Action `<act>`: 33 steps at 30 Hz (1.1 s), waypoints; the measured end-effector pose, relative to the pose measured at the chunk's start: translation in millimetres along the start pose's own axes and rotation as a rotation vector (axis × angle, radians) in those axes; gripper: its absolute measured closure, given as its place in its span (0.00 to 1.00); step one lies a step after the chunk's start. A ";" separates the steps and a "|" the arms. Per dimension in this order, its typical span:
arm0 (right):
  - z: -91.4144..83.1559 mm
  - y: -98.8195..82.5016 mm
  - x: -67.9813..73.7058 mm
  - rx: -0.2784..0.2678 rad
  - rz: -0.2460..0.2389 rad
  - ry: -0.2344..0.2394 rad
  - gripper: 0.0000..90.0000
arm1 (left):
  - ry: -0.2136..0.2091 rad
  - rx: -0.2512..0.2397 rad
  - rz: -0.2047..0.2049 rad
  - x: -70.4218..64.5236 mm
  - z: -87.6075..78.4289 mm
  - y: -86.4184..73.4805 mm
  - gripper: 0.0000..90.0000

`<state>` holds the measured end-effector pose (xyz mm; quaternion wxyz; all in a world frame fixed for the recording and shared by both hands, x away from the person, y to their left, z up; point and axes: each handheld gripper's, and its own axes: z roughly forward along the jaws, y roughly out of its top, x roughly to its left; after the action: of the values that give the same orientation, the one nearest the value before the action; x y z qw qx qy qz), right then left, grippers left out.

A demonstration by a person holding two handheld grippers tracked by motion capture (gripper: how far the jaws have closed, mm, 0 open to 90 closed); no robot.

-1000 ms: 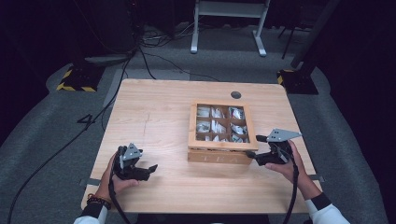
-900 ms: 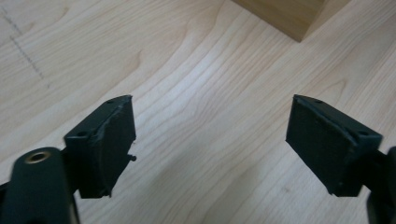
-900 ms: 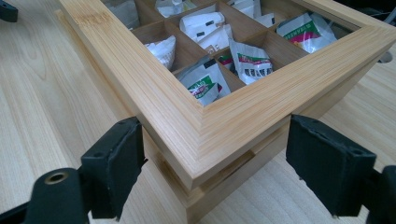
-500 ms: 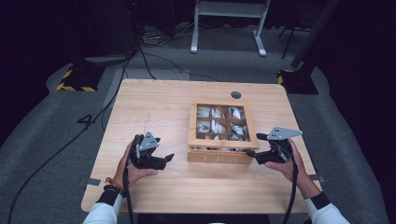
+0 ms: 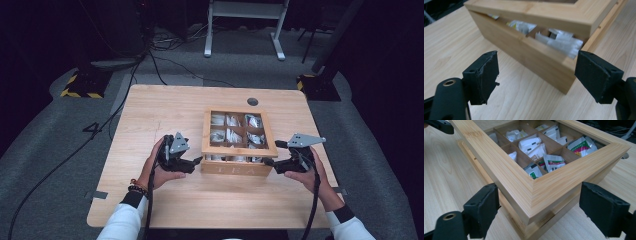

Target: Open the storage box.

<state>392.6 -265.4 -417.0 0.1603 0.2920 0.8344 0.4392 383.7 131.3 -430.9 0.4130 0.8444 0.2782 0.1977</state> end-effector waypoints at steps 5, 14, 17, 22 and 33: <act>-1.8 4.0 0.5 -0.013 -0.001 -0.007 0.18 | 0.005 -0.014 0.006 -1.1 4.5 12.8 0.22; -4.3 9.3 -2.1 -0.038 0.021 0.000 0.18 | 0.030 -0.037 0.021 -3.3 12.2 26.7 0.22; -5.2 10.9 -3.1 -0.046 0.028 0.003 0.18 | 0.038 -0.048 0.038 -3.3 12.1 28.4 0.23; -8.0 14.6 -5.1 -0.075 0.053 0.006 0.19 | 0.063 -0.111 0.081 -5.2 11.0 32.5 0.30; -20.0 10.9 -11.2 -0.104 0.056 0.003 0.26 | 0.067 -0.126 0.087 -2.0 10.8 42.7 0.34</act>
<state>394.6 -280.4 -396.5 0.1617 0.3060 0.8022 0.4865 401.4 102.2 -403.0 0.4469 0.8209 0.2417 0.2606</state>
